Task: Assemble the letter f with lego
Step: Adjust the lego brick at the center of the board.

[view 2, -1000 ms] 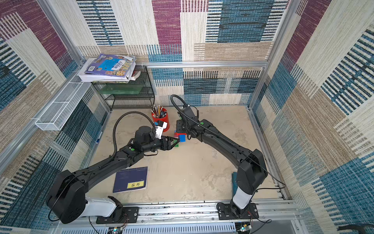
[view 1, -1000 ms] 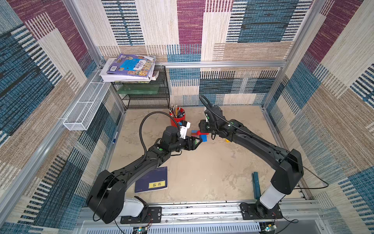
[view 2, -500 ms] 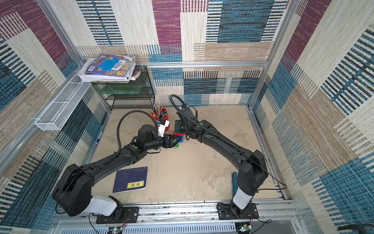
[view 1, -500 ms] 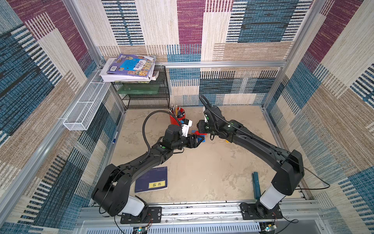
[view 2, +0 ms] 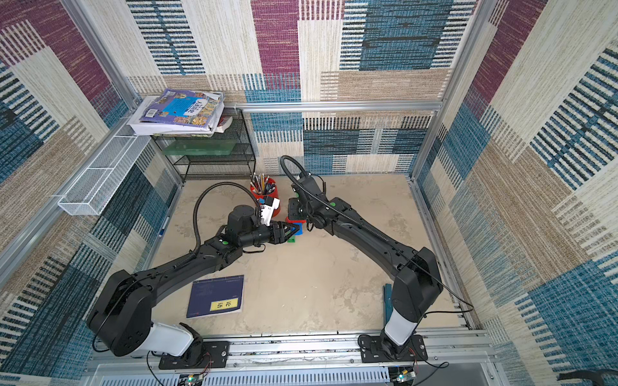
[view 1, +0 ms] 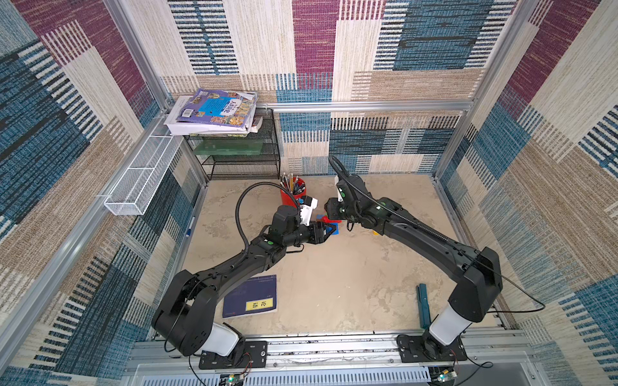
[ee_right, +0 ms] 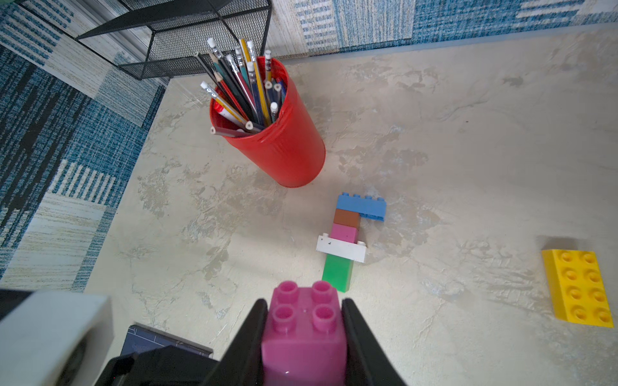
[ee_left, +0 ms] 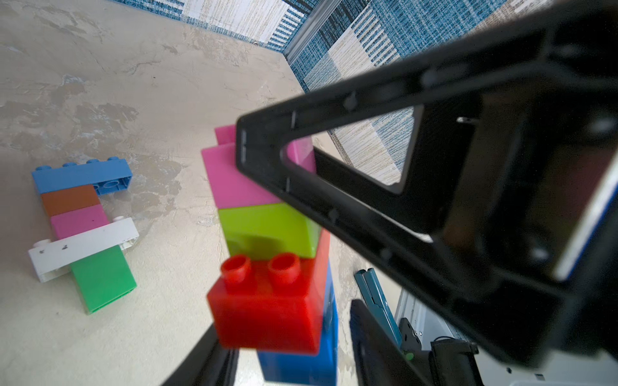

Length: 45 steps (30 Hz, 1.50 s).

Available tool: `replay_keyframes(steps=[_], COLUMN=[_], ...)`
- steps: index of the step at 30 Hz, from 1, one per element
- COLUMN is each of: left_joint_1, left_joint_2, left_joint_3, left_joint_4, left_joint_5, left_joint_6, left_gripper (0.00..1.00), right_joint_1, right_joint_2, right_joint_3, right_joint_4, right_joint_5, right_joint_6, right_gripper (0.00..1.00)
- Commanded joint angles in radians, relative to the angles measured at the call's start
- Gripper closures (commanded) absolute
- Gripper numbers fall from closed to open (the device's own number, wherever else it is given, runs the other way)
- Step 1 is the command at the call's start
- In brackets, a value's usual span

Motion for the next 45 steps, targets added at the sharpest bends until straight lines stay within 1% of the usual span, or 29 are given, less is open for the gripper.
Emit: replay_keyframes(steps=[1, 6, 9, 14, 18, 23, 28, 33, 37, 41, 45], left_joint_1=[-0.001, -0.001, -0.001, -0.001, -0.001, 0.0, 0.0, -0.001, -0.003, -0.004, -0.01], left_joint_2=[0.004, 0.005, 0.005, 0.002, 0.001, -0.001, -0.005, -0.022, -0.038, -0.035, -0.015], left_joint_3=[0.006, 0.006, 0.008, 0.008, 0.008, 0.003, -0.003, -0.017, -0.04, -0.078, -0.12], left_joint_4=[0.049, 0.053, 0.053, 0.055, 0.054, 0.058, 0.064, 0.059, 0.057, 0.107, 0.178], left_joint_5=[0.018, 0.021, 0.021, 0.021, 0.02, 0.025, 0.03, 0.028, 0.001, -0.022, -0.054], left_joint_6=[-0.013, -0.013, -0.011, -0.007, -0.001, 0.01, 0.026, 0.086, 0.153, 0.209, 0.257], left_gripper=[0.48, 0.54, 0.58, 0.62, 0.63, 0.64, 0.66, 0.67, 0.68, 0.69, 0.69], right_joint_1=[0.001, 0.001, 0.002, 0.001, 0.001, 0.0, -0.002, -0.007, -0.017, -0.023, -0.025], right_joint_2=[0.004, 0.004, 0.006, 0.006, 0.005, 0.0, -0.001, -0.006, -0.023, -0.058, -0.105], right_joint_3=[0.009, 0.009, 0.009, 0.012, 0.015, 0.021, 0.026, 0.034, 0.049, 0.059, 0.045], right_joint_4=[0.023, 0.021, 0.021, 0.018, 0.014, 0.006, 0.001, -0.015, -0.043, -0.089, -0.121], right_joint_5=[-0.005, -0.005, -0.005, -0.004, 0.0, 0.006, 0.003, 0.001, -0.015, -0.026, -0.049], right_joint_6=[0.006, 0.006, 0.006, 0.006, 0.006, 0.006, 0.005, 0.0, -0.02, -0.053, -0.092], right_gripper=[0.64, 0.61, 0.57, 0.53, 0.5, 0.41, 0.37, 0.34, 0.31, 0.27, 0.22])
